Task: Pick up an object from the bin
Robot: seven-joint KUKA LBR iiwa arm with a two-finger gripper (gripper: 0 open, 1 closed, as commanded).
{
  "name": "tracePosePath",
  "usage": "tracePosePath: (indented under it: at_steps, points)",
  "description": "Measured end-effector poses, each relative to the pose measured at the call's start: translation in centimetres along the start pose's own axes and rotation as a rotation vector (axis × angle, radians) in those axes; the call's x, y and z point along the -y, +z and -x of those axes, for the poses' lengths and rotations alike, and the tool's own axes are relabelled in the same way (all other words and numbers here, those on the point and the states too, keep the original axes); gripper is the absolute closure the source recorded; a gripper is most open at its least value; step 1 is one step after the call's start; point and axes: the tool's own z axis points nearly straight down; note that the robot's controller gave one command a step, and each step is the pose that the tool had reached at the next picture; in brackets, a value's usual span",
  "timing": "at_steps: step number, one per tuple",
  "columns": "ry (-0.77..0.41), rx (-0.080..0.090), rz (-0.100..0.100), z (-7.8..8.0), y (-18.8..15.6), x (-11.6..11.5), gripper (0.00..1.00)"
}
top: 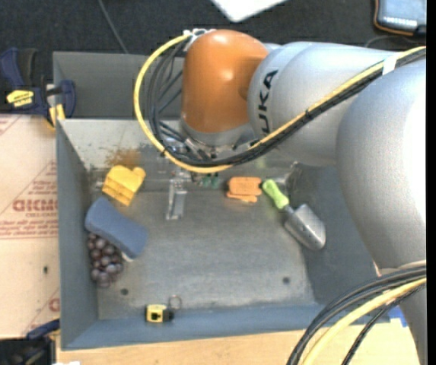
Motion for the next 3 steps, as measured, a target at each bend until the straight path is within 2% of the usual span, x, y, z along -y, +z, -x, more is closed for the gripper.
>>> tracePosePath:
  at_steps: [1,2,3]
  points:
    - [0.002,0.007,0.001,0.1,-0.5,0.1,0.0]
    - [0.008,0.01,0.002,-3.2,5.2,-4.4,0.0]
    - [-0.064,0.001,-0.001,-5.0,6.9,-6.3,0.0]
